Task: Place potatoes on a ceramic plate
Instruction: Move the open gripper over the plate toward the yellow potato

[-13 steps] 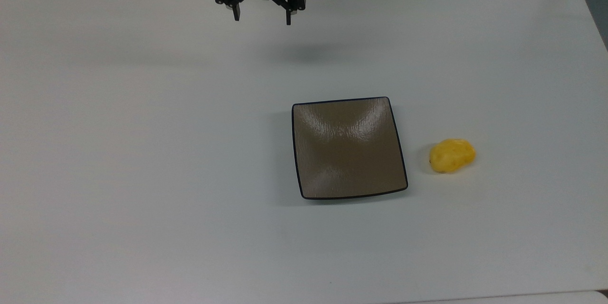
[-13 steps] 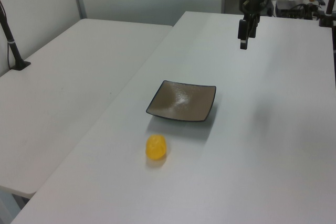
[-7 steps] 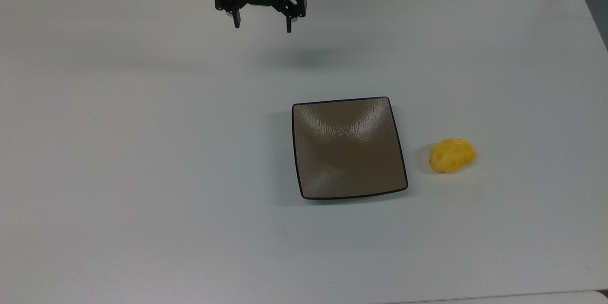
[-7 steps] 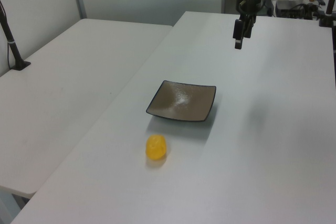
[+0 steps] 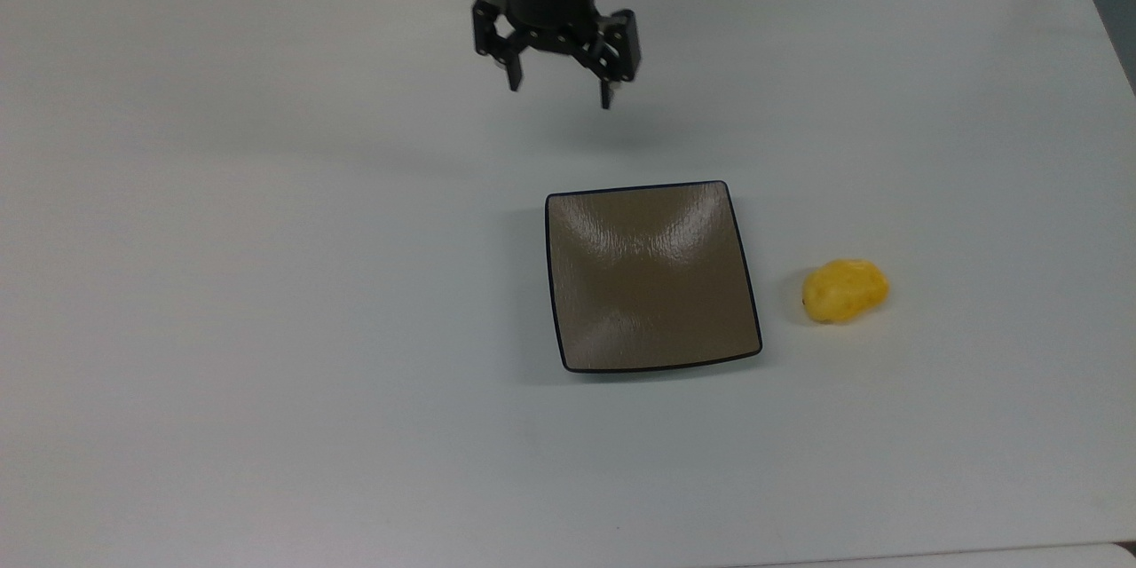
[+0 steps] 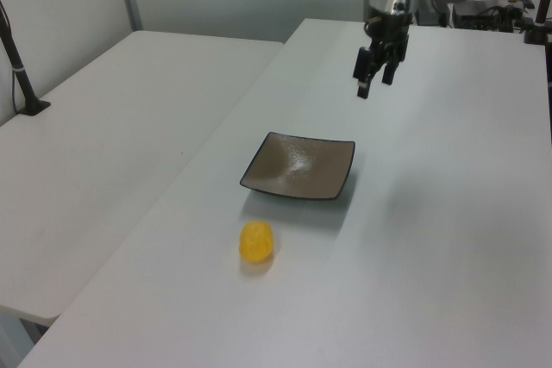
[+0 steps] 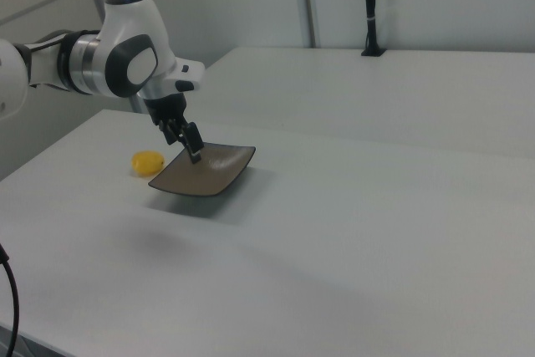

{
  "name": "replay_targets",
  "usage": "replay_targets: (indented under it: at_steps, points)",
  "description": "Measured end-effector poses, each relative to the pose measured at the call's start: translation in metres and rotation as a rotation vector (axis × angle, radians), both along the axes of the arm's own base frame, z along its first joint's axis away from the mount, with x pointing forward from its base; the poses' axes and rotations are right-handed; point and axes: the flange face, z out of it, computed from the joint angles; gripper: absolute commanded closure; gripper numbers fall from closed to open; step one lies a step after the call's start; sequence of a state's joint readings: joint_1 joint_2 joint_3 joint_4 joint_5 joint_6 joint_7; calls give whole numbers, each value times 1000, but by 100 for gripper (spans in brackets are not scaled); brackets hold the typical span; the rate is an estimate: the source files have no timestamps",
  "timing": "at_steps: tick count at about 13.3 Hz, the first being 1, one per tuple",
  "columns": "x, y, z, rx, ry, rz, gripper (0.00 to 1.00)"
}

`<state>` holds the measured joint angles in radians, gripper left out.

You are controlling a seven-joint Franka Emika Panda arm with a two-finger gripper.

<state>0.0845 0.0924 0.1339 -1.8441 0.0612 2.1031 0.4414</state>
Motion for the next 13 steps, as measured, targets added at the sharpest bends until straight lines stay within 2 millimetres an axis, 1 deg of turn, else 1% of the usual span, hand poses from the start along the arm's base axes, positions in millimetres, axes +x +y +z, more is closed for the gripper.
replay_targets:
  at_steps: [1, 4, 5, 6, 7, 8, 9, 10, 12, 13]
  points:
    - [4, 13, -3, 26, -27, -37, 0]
    - [14, 48, -1, 94, -46, -127, 0]
    - [23, 68, -1, 120, -41, -166, 0]
    - [29, 84, -4, 139, -34, -197, 0]
    - [37, 106, -8, 170, -31, -235, 0]
    - [45, 125, -13, 207, -42, -280, 0]
    - [53, 137, -17, 257, -70, -343, 0]
    - [59, 145, -23, 309, -96, -407, 0]
    - [64, 160, -31, 371, -116, -463, 0]
    - [65, 173, -33, 395, -115, -471, 0]
